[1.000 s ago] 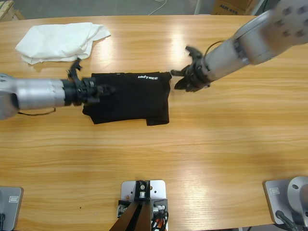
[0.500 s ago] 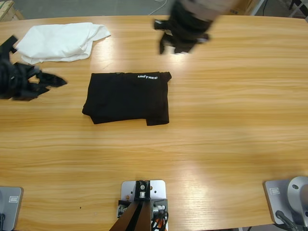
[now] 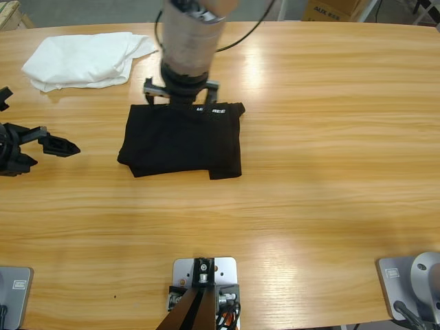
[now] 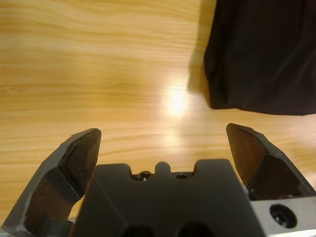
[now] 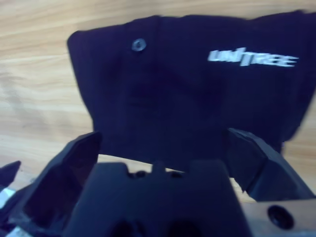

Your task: Fold clothes

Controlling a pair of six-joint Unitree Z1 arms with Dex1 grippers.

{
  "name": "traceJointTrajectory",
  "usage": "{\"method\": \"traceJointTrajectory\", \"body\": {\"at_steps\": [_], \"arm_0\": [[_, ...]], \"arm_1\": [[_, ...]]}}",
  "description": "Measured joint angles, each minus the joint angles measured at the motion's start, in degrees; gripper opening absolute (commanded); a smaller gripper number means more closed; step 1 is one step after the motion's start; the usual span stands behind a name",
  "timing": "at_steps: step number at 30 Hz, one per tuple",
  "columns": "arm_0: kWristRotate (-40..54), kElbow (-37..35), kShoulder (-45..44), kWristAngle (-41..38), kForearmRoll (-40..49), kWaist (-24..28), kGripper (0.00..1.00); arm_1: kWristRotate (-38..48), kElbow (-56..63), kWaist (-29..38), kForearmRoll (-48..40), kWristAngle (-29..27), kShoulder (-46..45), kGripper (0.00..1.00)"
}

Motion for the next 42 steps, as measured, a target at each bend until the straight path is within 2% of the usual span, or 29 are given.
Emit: {"method": "traceJointTrajectory", "body": {"at_steps": [13, 22, 24, 34, 42], "arm_0": [[0.00, 1.25, -0.14, 0.00, 0.01, 0.80, 0.997], [0.15, 1.32, -0.14, 0.00, 0.01, 0.85, 0.996], [0.16, 1.52, -0.14, 0.00, 0.01, 0.85, 0.997], [0.16, 2.31, -0.14, 0.00, 0.01, 0.86, 0.997], [0.16, 2.61, -0.13, 0.00, 0.01, 0.86, 1.000]], "arm_1": [[-0.16, -1.73, 0.52, 2.93, 1.95, 7.56, 0.999], [-0.16, 3.27, 0.61, 3.55, -1.14, 8.01, 0.904], [-0.18, 7.72, 0.61, 1.49, -1.55, 5.91, 0.903], [-1.69, 43.94, -1.86, -20.17, -1.72, -11.04, 0.899], [-1.51, 58.19, -2.83, -27.43, -2.08, -18.46, 0.873]]}}
